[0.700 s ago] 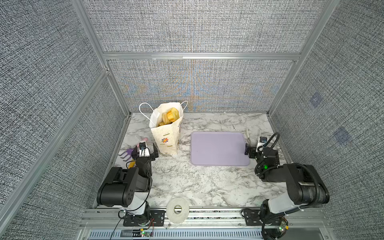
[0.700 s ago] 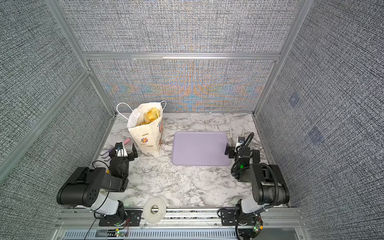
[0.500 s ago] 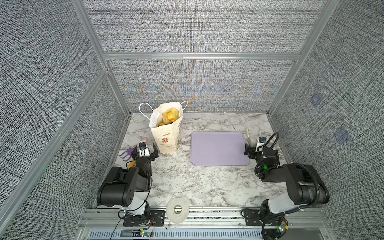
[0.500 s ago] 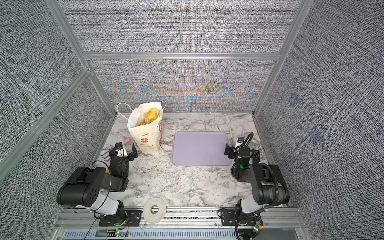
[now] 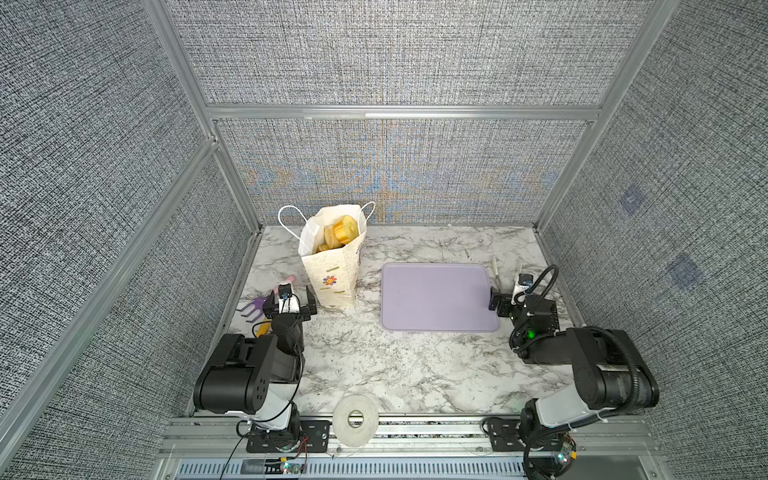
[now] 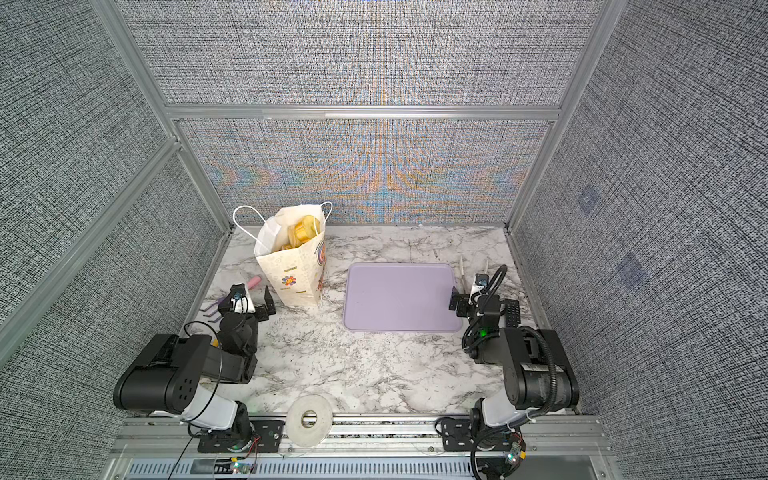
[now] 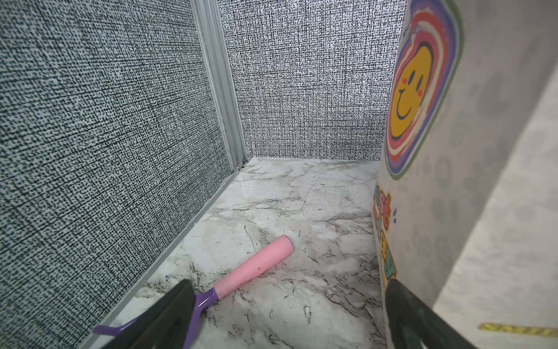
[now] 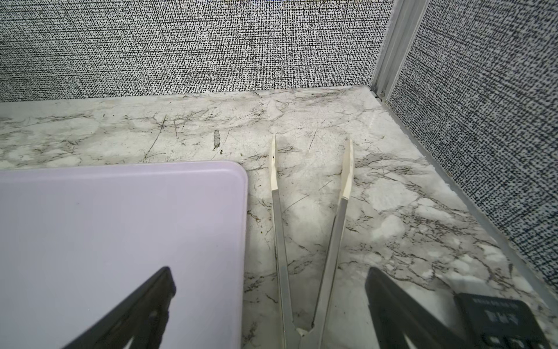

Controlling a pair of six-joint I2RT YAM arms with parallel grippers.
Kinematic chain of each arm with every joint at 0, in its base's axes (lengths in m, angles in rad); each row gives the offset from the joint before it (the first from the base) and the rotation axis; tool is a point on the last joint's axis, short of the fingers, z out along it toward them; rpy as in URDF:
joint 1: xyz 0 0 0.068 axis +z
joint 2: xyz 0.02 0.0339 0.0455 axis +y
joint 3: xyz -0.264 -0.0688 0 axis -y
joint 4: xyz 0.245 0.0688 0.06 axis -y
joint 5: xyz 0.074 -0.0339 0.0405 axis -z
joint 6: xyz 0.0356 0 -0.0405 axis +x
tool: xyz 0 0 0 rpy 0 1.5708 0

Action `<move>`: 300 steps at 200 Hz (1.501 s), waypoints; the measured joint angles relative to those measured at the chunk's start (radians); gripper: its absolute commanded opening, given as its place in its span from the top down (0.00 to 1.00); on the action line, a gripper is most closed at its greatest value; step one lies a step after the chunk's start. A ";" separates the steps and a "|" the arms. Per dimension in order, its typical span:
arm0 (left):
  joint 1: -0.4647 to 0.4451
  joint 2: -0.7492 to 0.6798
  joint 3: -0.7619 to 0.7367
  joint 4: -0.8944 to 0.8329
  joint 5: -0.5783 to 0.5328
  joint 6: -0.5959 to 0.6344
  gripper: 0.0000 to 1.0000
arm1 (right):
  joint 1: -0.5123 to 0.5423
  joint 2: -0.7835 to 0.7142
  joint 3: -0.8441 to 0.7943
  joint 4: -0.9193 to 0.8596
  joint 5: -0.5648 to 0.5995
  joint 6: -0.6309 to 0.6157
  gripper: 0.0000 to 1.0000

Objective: Take the fake bread out of the paper bag
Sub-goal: 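Raise the left gripper toward the paper bag's rim while the right gripper lifts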

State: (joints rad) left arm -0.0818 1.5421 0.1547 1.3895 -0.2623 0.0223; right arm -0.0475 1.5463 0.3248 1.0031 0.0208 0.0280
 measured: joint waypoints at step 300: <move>-0.178 -0.170 1.696 -2.316 -0.020 -0.415 0.01 | 0.208 -0.575 0.795 -1.498 -0.336 0.525 0.01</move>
State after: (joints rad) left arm -0.2596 1.3720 1.8511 -0.9264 -0.2825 -0.3923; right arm 0.1604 0.9714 1.1202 -0.4953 -0.3157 0.5533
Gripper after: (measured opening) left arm 0.995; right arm 0.990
